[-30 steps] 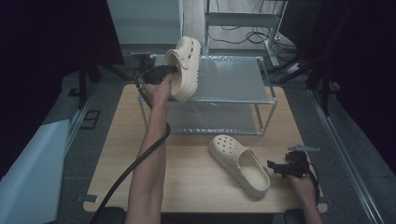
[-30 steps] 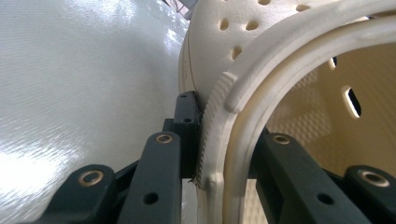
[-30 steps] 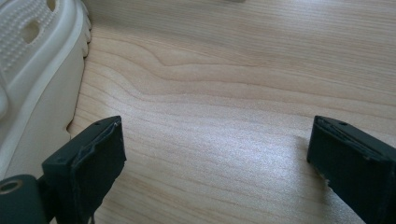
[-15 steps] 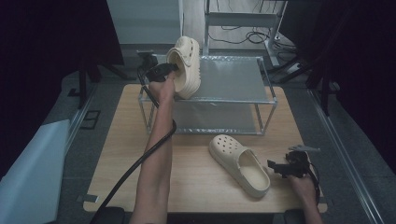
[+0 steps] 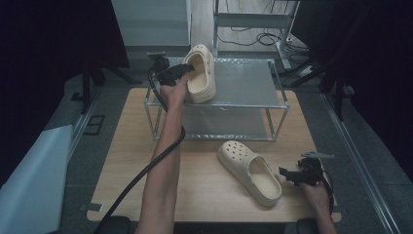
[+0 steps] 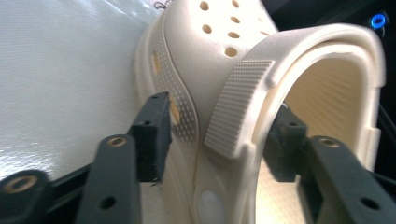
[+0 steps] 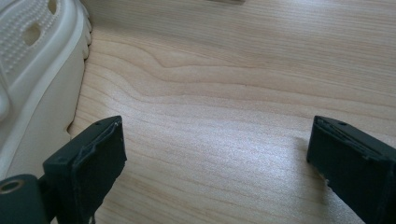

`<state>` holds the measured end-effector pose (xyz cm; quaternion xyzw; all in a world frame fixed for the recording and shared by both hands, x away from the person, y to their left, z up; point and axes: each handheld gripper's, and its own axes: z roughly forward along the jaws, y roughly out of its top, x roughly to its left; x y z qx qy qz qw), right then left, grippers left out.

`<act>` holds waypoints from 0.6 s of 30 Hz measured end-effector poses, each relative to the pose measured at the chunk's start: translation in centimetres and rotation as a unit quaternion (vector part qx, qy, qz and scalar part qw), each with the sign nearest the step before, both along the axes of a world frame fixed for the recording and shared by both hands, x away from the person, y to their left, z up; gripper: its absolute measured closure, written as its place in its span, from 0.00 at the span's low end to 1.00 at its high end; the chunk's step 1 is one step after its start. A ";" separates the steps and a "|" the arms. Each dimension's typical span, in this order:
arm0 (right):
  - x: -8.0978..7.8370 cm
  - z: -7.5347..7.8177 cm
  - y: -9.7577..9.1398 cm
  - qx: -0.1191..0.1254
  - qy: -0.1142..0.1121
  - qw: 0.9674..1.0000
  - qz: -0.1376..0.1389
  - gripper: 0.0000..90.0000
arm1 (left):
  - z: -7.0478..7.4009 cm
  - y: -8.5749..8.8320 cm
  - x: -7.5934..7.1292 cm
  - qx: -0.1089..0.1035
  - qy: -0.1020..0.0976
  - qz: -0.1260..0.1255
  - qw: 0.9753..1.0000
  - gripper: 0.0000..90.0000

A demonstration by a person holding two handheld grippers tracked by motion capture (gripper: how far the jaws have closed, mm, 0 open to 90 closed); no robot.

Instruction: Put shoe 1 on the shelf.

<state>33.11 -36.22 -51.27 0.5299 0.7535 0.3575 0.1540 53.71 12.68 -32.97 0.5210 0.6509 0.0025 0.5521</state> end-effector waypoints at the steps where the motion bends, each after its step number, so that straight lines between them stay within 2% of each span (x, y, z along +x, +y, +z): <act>1: 0.0 0.0 0.0 -0.001 0.001 1.000 0.001 0.05 | 0.0 -0.2 0.1 0.002 0.000 -0.006 1.000 0.47; 5: 0.0 0.0 0.0 -0.002 0.001 1.000 0.002 0.05 | 0.1 -0.8 0.0 0.022 -0.007 -0.014 1.000 0.39; 9: 0.0 0.0 0.1 -0.001 -0.001 1.000 0.001 0.05 | 0.3 -0.5 -0.2 0.009 -0.013 -0.022 1.000 0.36; 15: 0.0 0.0 0.1 -0.002 -0.001 1.000 0.002 0.05 | 0.6 0.0 -0.7 0.015 -0.025 -0.036 0.999 0.29; 18: 0.0 0.0 0.1 -0.003 0.001 1.000 0.004 0.05 | 0.8 0.1 -1.2 0.025 -0.031 -0.048 0.998 0.23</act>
